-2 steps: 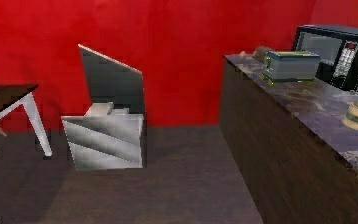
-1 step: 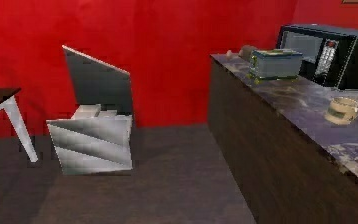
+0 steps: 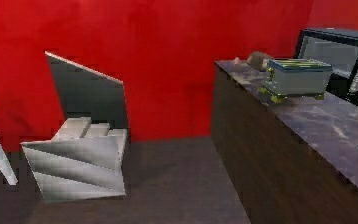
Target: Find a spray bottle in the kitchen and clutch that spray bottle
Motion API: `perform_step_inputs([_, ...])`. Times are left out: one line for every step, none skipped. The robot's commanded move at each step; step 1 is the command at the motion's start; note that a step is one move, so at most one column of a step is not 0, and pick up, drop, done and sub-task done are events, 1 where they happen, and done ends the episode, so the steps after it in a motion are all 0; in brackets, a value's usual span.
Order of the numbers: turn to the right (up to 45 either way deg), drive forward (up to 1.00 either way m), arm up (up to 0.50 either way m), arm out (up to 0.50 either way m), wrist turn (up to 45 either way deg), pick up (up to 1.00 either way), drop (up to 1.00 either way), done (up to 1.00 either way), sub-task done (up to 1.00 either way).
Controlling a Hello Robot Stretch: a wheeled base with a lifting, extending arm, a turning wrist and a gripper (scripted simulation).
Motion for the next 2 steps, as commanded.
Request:
perform_step_inputs([-27.0,0.00,0.00,0.00,0.0,0.00,0.00,0.00,0.00])
perform_step_inputs([45.0,0.00,0.00,0.00,0.0,0.00,0.00,0.00,0.00])
